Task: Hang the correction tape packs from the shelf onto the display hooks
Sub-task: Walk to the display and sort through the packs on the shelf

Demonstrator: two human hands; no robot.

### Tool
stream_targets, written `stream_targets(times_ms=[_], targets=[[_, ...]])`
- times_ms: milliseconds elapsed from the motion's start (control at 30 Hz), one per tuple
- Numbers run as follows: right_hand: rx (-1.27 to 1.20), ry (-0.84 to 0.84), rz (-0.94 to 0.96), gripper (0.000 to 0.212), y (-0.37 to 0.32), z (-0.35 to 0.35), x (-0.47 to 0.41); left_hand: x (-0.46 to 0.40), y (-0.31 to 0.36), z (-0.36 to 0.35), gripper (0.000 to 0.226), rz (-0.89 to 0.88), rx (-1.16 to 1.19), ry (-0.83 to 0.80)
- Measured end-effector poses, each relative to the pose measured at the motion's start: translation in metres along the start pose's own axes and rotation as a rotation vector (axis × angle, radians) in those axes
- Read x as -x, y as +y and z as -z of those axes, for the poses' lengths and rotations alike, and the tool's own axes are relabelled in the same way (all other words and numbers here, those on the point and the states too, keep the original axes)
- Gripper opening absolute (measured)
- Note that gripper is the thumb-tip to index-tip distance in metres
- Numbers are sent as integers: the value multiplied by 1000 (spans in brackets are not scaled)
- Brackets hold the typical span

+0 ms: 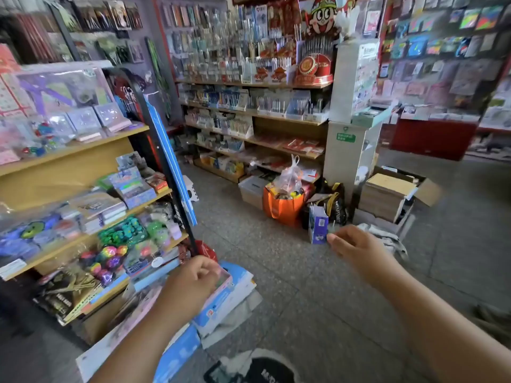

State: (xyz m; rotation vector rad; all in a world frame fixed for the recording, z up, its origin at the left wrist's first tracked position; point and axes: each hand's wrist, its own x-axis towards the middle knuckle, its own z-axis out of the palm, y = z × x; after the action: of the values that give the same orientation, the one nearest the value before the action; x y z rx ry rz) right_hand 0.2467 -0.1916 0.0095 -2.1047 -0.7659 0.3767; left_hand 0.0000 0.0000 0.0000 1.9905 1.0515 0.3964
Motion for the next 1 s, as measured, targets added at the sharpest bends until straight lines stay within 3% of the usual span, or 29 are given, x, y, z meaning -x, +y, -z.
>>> stream_targets(times_ms=[267, 567, 1000], targets=[[207, -5, 91, 25, -6, -17, -12, -24, -14, -2, 2, -36, -135, -42], [179, 41, 81, 32, 5, -25, -53, -76, -5, -25, 17, -48, -197, -76], [171, 3, 167, 28, 47, 21, -243, -222, 70, -104, 17, 17, -258, 0]])
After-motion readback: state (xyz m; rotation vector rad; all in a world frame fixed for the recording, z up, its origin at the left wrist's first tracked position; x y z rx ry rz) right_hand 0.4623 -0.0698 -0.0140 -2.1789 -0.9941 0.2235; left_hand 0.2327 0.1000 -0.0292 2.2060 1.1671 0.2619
